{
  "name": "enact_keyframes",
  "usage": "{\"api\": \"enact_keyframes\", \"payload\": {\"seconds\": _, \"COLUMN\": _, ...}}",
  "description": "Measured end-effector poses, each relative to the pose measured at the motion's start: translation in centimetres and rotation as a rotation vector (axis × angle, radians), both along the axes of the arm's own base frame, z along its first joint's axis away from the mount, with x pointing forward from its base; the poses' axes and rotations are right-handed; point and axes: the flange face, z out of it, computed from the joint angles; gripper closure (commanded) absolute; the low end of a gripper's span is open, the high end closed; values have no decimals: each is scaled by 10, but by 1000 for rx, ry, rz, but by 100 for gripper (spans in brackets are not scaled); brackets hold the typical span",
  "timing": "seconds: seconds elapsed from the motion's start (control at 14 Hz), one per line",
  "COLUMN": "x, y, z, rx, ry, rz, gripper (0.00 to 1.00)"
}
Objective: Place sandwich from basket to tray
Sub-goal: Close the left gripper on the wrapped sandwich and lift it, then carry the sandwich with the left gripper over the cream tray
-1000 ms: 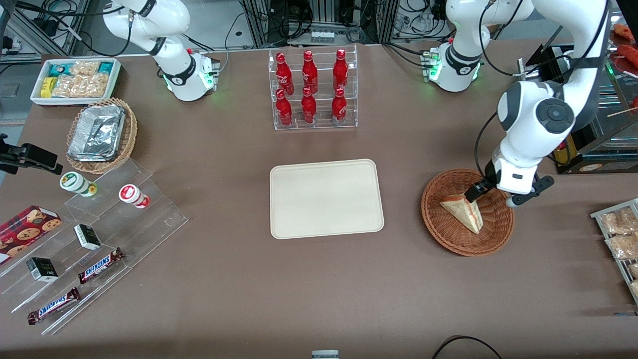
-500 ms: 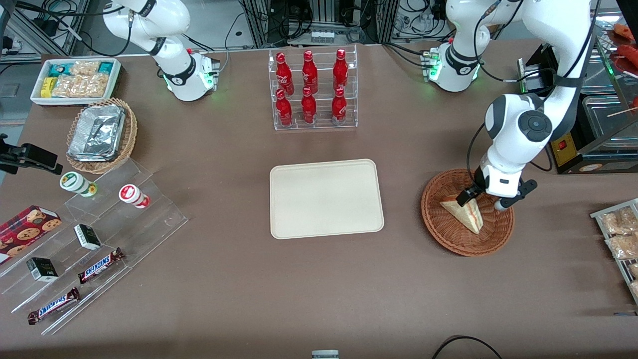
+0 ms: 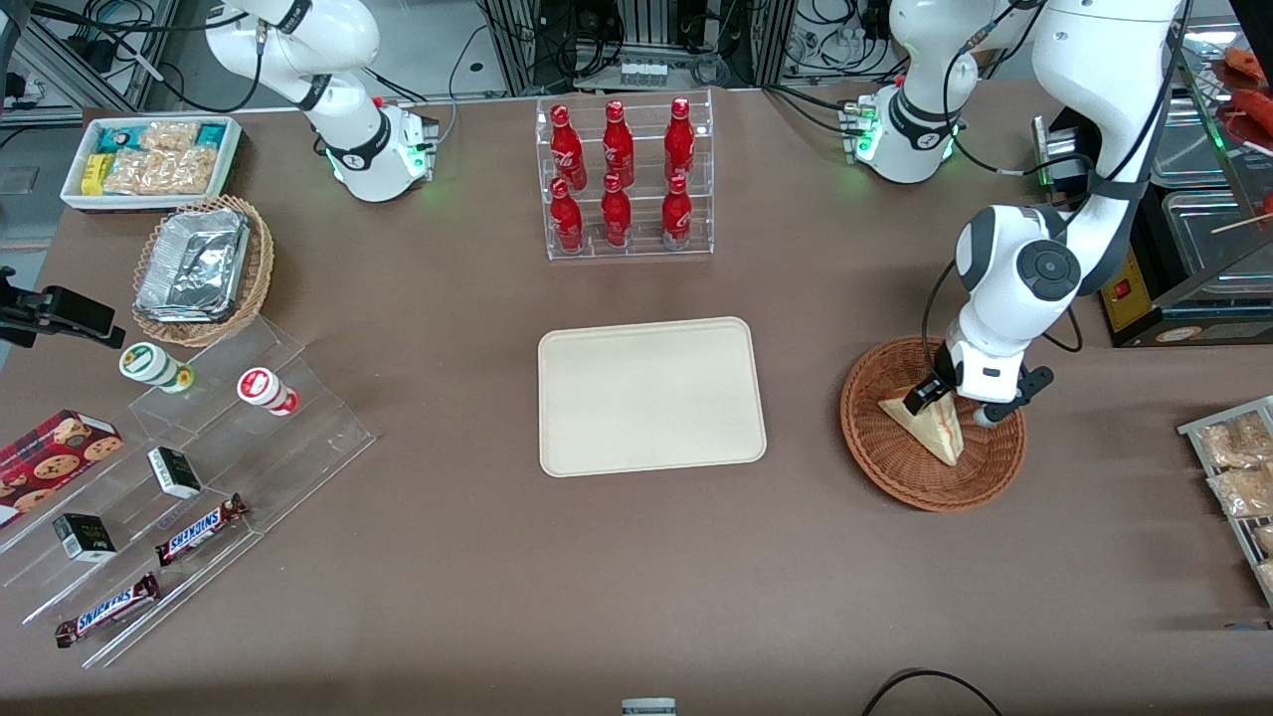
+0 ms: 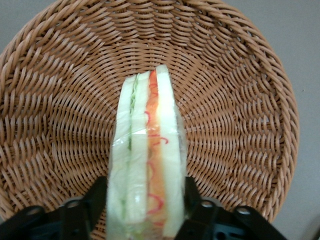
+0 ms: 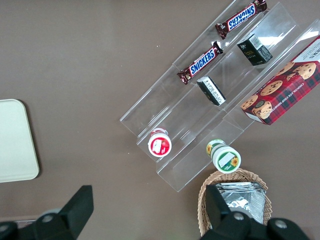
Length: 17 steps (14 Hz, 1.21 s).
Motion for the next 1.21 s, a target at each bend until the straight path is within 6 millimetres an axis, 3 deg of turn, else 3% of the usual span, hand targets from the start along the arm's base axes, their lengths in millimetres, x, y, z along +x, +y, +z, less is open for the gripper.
{"api": "enact_keyframes", "payload": {"seconds": 0.29, "x": 14, "y": -1, "z": 25, "rx": 0, "ry": -32, "rz": 0, "gripper": 100}}
{"api": "enact_keyframes", "payload": {"seconds": 0.43, "x": 24, "y": -6, "z": 58, "rx": 28, "ry": 11, "rz": -25, "gripper": 100}}
{"api": "enact_keyframes", "payload": {"seconds": 0.57, "x": 36, "y": -29, "z": 110, "rx": 75, "ry": 61, "rz": -92, "gripper": 100}}
{"api": "enact_keyframes", "payload": {"seconds": 0.71, "x": 44, "y": -68, "z": 164, "rx": 94, "ry": 74, "rz": -161, "gripper": 100}}
{"api": "enact_keyframes", "payload": {"seconds": 0.86, "x": 40, "y": -117, "z": 195, "rx": 105, "ry": 53, "rz": -252, "gripper": 100}}
{"api": "enact_keyframes", "payload": {"seconds": 1.0, "x": 26, "y": -168, "z": 203, "rx": 95, "ry": 52, "rz": -338, "gripper": 100}}
{"api": "enact_keyframes", "payload": {"seconds": 1.21, "x": 4, "y": -242, "z": 195, "rx": 56, "ry": 65, "rz": -396, "gripper": 100}}
